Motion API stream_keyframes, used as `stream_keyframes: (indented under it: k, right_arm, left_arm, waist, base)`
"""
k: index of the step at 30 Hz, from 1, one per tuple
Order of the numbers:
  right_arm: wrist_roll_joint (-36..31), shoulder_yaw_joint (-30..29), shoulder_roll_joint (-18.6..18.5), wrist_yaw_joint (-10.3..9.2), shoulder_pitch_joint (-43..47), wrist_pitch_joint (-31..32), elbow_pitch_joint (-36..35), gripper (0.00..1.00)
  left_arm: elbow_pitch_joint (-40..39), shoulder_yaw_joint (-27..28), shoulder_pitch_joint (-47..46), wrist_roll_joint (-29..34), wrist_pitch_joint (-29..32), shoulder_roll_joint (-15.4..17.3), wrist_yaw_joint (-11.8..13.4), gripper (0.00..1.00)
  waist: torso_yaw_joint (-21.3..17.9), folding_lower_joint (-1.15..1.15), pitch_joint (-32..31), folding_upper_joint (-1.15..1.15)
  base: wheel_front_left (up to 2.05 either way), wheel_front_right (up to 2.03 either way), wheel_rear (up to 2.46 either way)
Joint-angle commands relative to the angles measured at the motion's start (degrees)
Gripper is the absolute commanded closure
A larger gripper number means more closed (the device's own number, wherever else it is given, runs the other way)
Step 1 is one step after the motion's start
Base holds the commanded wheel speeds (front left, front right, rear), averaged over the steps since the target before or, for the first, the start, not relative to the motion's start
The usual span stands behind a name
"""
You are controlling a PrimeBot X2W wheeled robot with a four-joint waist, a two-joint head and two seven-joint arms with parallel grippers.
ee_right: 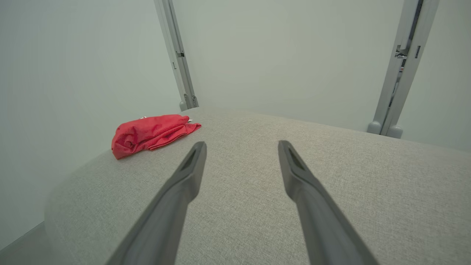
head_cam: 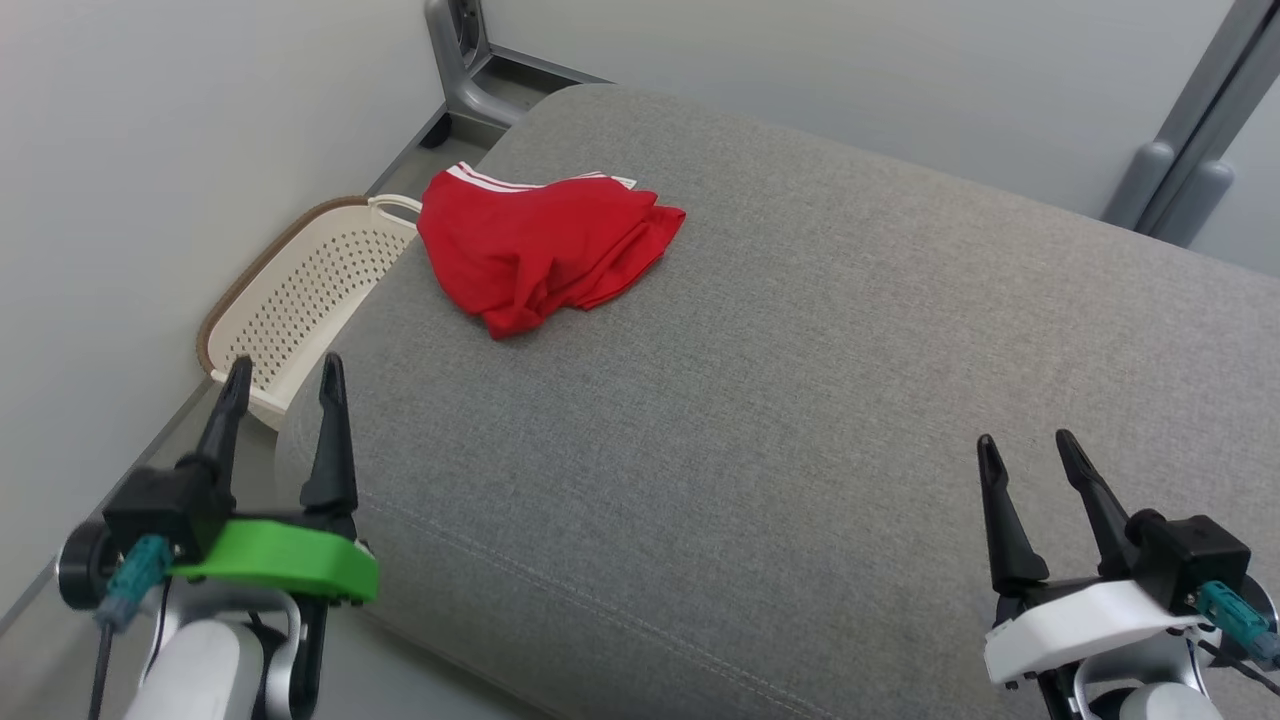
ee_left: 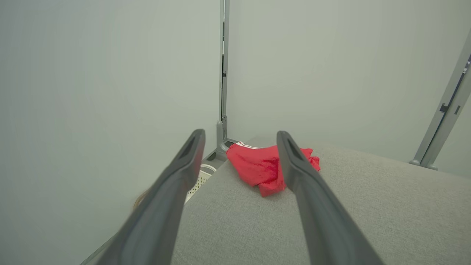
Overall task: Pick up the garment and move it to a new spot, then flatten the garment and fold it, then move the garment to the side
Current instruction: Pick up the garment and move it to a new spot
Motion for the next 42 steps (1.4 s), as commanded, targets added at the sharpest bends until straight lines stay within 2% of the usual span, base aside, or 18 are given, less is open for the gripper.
stream_keyframes:
  k: [1, 7, 13, 14, 19, 24, 30, 42]
  right_arm:
    - [-0.43, -0.84, -0.23, -0.06, 1.41, -0.41, -0.73, 0.0]
    - [-1.74, -1.19, -0.23, -0.06, 1.05, 1.08, -4.21, 0.0]
    - [-2.84, -0.43, -0.24, -0.06, -2.18, 1.95, -6.37, 0.0]
    - [-2.84, -0.43, -0.24, -0.06, -2.18, 1.95, -6.37, 0.0]
    - [-2.83, 0.32, -0.23, -0.06, -5.05, 0.87, -6.55, 0.0]
    - [-2.3, 1.04, -0.21, -0.06, -7.63, -0.26, -5.64, 0.0]
    - [-2.31, 0.98, -0.18, -0.05, -9.8, -1.64, -4.8, 0.0]
    - [-3.71, 0.88, -0.19, -0.05, -11.03, -1.15, -5.65, 0.0]
  left_arm:
    - [-0.18, -0.24, -3.11, -0.16, 1.47, 0.73, -0.86, 0.0]
    - [1.91, 1.67, -13.69, -2.44, 7.53, 3.8, -3.33, 0.0]
    - [10.08, 4.01, -25.23, -6.67, 14.65, 6.97, -6.52, 0.0]
    - [10.08, 4.01, -25.23, -6.67, 14.65, 6.97, -6.52, 0.0]
    - [19.94, 5.62, -33.86, -11.52, 20.68, 8.56, -10.12, 0.0]
    - [28.43, 6.41, -39.85, -15.85, 25.82, 10.42, -12.55, 0.0]
    - [36.19, 5.29, -43.23, -20.45, 31.27, 12.86, -14.1, 0.0]
    - [47.88, 2.75, -43.35, -22.17, 29.07, 14.16, -14.31, 0.0]
  waist:
    - [-0.32, 0.0, 0.11, 0.0]
    - [-6.11, 0.0, 4.3, 0.0]
    - [-13.68, 0.0, 11.24, 0.0]
    - [-13.68, 0.0, 11.24, 0.0]
    - [-18.65, 0.0, 17.06, 0.0]
    - [-22.41, 0.0, 22.08, 0.0]
    - [-25.19, 0.0, 27.16, 0.0]
    - [-27.13, 0.0, 29.62, 0.0]
  base:
    - [0.0, 0.0, 0.0]
    - [0.0, 0.0, 0.0]
    - [0.0, 0.0, 0.0]
    - [0.0, 0.0, 0.0]
    - [0.0, 0.0, 0.0]
    - [0.0, 0.0, 0.0]
    - [0.0, 0.0, 0.0]
    - [0.0, 0.0, 0.0]
